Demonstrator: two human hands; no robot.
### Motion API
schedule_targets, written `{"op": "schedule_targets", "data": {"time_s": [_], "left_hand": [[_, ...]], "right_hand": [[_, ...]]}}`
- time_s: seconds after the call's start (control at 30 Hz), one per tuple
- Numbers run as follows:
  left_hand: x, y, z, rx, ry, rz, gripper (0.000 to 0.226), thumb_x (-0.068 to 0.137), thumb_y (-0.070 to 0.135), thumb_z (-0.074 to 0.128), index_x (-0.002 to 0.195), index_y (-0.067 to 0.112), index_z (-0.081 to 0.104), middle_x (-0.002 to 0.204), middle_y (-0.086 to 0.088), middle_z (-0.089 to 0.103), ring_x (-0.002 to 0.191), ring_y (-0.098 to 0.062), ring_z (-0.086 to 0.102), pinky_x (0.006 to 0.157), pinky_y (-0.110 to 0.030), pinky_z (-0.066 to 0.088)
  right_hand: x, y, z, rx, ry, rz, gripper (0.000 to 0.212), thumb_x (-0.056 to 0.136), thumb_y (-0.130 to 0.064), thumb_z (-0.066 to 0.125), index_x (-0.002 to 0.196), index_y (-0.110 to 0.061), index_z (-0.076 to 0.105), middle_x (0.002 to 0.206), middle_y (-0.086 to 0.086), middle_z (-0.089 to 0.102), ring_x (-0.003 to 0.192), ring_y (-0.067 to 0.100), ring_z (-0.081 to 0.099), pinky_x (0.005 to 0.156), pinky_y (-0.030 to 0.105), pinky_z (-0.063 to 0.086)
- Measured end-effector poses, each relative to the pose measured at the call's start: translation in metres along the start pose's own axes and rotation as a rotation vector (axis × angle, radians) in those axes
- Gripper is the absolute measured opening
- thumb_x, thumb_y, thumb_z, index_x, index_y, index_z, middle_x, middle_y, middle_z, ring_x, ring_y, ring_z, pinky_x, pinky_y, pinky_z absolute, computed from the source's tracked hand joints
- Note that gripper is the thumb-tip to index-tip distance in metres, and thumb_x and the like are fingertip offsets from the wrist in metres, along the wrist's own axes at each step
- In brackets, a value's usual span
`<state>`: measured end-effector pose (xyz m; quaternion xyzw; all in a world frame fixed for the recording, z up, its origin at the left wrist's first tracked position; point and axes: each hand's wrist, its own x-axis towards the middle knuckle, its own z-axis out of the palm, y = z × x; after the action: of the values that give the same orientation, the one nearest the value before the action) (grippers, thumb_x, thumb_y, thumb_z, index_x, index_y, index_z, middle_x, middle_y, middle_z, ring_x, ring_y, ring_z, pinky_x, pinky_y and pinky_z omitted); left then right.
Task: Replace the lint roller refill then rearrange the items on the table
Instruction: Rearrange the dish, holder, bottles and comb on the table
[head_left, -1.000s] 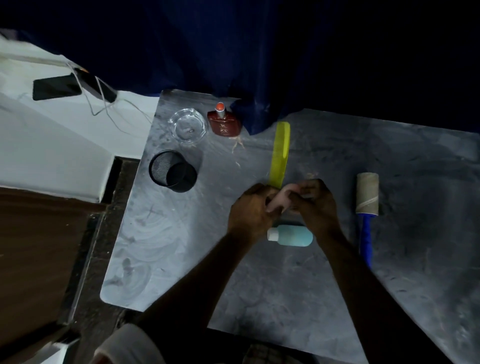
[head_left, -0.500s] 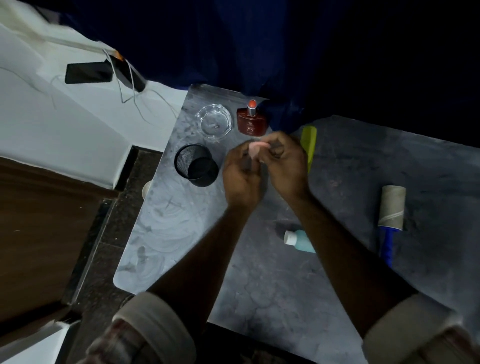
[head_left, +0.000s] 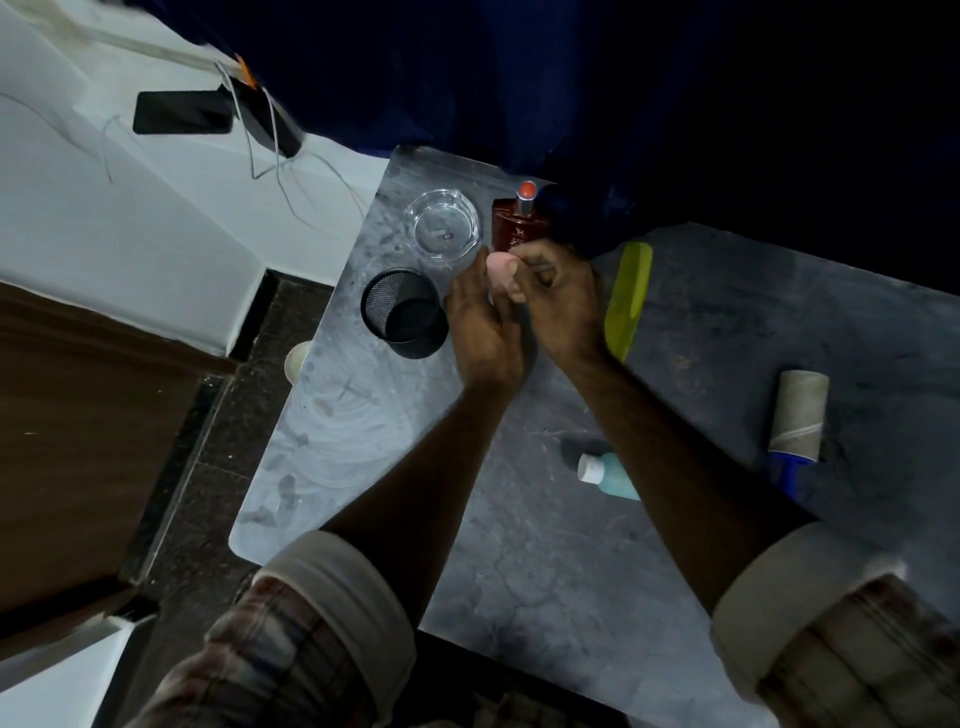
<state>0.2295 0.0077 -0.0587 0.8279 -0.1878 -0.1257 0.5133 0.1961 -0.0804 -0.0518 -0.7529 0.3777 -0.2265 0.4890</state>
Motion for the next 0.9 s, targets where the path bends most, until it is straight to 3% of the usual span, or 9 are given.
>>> {"op": "schedule_targets", "data": {"time_s": [0.17,0.43,0.63,0.9], "left_hand": [[-0.012,-0.004,-0.001,-0.006,-0.003,0.001,0.056,0.109,0.021,0.044,0.159,-0.004,0.049,0.15,-0.029,0.059,0.138,-0.042,0.057,0.116,-0.036,0.039],[-0.014,-0.007,-0.003,0.008,-0.002,0.008,0.048,0.115,0.008,0.049,0.161,-0.002,0.047,0.15,-0.027,0.057,0.14,-0.039,0.056,0.122,-0.051,0.045],[-0.016,-0.006,-0.005,-0.011,-0.018,0.008,0.056,0.11,0.019,0.044,0.162,-0.003,0.045,0.15,-0.029,0.056,0.14,-0.042,0.056,0.122,-0.057,0.045],[-0.015,-0.004,-0.006,-0.021,-0.027,0.007,0.057,0.111,0.02,0.044,0.164,-0.001,0.042,0.153,-0.026,0.054,0.142,-0.038,0.054,0.122,-0.046,0.044]], "right_hand": [[-0.008,0.007,0.004,0.016,-0.004,0.009,0.018,0.095,-0.022,0.065,0.109,-0.015,0.074,0.103,0.005,0.077,0.09,0.016,0.075,0.079,0.043,0.065],[-0.01,0.01,0.007,-0.004,-0.031,-0.004,0.022,0.095,-0.027,0.065,0.111,-0.015,0.073,0.11,0.009,0.072,0.096,0.019,0.074,0.083,0.044,0.063],[-0.013,0.012,0.007,-0.048,-0.022,-0.033,0.023,0.095,-0.029,0.063,0.114,-0.018,0.072,0.113,0.006,0.071,0.098,0.018,0.073,0.083,0.042,0.063],[-0.011,0.012,0.007,-0.097,0.004,-0.05,0.023,0.095,-0.027,0.062,0.115,-0.02,0.072,0.115,0.004,0.068,0.1,0.015,0.07,0.083,0.039,0.064]]}}
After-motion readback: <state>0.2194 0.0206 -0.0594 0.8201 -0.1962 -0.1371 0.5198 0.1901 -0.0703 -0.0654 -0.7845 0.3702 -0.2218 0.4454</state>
